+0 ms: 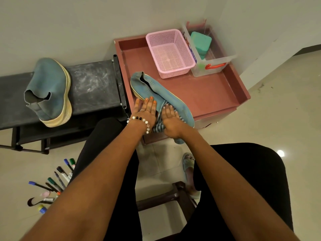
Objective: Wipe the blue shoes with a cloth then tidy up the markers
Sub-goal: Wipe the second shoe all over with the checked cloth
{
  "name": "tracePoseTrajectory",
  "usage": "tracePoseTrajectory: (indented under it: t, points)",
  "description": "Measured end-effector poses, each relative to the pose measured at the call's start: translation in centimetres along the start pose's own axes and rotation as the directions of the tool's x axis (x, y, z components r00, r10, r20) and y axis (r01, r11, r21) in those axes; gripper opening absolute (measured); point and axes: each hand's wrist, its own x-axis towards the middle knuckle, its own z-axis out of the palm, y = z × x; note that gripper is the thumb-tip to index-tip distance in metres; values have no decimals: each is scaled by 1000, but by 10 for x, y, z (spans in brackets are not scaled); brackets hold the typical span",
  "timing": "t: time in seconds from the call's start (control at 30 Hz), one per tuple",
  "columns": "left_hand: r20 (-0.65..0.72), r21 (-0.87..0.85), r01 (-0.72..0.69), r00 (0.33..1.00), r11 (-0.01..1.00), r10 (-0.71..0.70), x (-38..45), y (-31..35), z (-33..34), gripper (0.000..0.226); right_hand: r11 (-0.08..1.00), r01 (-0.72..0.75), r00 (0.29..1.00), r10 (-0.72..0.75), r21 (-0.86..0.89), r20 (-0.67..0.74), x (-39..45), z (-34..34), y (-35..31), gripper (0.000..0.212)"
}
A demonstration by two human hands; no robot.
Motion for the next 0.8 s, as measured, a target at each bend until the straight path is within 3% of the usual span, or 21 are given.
tracePoseTrajectory:
  t: [0.1, 0.2, 0.33, 0.4, 0.47, 0.53, 0.57, 0.6, 0.63, 0.67, 0.7, 0.73, 0.77, 0.8]
  points:
    - [11, 6, -4, 1000, 1000, 4, 0, 0, -1, 73, 998, 29, 999, -28, 50, -28, -3, 5, 4, 81]
    - [18, -16, -4, 1000, 1000, 4, 1, 1, 0, 74, 994, 92, 995, -94, 64, 30, -20, 8, 13, 76]
    - [-13, -26, 2, 1000, 1000, -3, 0, 0, 2, 77, 900, 179, 984, -167, 398, -65, -46, -1, 38, 63]
    - [-32, -38, 0, 999, 999, -1, 1, 0, 2, 83, 690, 157, 980, -22, 707, -196, -59, -12, 47, 49]
    - [-60, -84, 5, 998, 996, -10, 1, 1, -1, 82, 292, 159, 941, 243, 943, -234, -71, -22, 49, 28]
    - [-179, -194, 4, 983, 981, -40, -2, 6, -10, 72, -88, 244, 899, 394, 966, -191, -82, -31, 54, 20]
    - [-284, -299, -14, 956, 954, -75, -6, 9, -17, 66, -244, 299, 899, 396, 923, -186, -86, -35, 57, 19]
    - [-381, -478, -70, 915, 876, -135, -11, 13, -23, 59, -366, 335, 907, 375, 868, -192, -89, -38, 59, 24]
    - [-415, -695, -169, 888, 699, -198, -18, 17, -31, 53, -450, 341, 920, 339, 825, -195, -92, -41, 59, 38]
    - [-381, -868, -265, 898, 420, -221, -28, 22, -39, 49, -508, 330, 935, 290, 796, -202, -93, -45, 59, 53]
    - [-335, -940, -317, 927, 127, -168, -37, 27, -45, 46, -549, 315, 948, 231, 775, -221, -95, -47, 56, 64]
    - [-302, -946, -309, 950, -97, -82, -44, 31, -48, 43, -567, 300, 954, 169, 767, -249, -96, -49, 54, 69]
    - [-282, -933, -273, 960, -234, 5, -50, 34, -51, 44, -559, 297, 953, 118, 774, -280, -97, -50, 51, 68]
    - [-259, -925, -228, 963, -303, 66, -52, 36, -50, 52, -532, 308, 946, 82, 788, -314, -97, -50, 47, 62]
